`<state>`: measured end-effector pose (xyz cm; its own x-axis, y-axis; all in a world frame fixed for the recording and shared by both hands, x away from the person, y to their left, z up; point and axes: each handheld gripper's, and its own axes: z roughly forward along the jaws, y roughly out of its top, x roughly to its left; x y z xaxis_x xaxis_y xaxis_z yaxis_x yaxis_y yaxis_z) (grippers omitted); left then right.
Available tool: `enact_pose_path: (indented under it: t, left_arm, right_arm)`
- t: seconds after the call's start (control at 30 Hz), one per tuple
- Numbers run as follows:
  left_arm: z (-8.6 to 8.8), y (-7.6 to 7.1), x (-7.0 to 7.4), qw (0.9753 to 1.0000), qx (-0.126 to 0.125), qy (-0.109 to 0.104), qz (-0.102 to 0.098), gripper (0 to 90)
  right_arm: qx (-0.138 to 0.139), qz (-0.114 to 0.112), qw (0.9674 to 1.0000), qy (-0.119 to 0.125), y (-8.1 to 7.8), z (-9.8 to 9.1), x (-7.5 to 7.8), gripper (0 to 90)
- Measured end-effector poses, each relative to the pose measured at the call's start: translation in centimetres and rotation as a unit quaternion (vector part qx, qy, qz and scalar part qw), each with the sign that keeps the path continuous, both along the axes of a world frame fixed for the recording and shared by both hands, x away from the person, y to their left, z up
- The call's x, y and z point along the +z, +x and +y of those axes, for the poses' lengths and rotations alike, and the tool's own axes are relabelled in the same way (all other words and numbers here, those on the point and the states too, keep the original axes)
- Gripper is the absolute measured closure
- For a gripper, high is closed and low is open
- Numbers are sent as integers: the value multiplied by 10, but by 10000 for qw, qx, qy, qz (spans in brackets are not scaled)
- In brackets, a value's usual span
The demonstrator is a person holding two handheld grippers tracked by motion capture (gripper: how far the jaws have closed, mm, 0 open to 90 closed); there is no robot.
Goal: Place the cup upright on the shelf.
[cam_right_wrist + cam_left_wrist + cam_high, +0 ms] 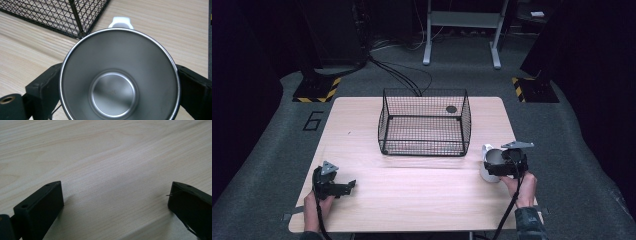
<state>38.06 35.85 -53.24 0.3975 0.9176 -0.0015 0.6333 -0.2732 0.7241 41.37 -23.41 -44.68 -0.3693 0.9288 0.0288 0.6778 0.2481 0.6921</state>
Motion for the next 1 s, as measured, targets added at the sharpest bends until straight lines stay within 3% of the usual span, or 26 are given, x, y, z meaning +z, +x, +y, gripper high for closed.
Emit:
enact_pose_path:
  t: [0.4,0.67,1.0]
  left_arm:
    - [0,0,0,10000,0,3,6,2]
    - [0,0,1,10000,-17,24,33,2]
    - [0,0,0,10000,-1,4,1,2]
  right_arm:
    - [130,-3,9999,75,-4,6,8,59]
    - [387,-87,9992,106,-17,15,26,59]
    - [711,-126,9971,233,-24,31,34,59]
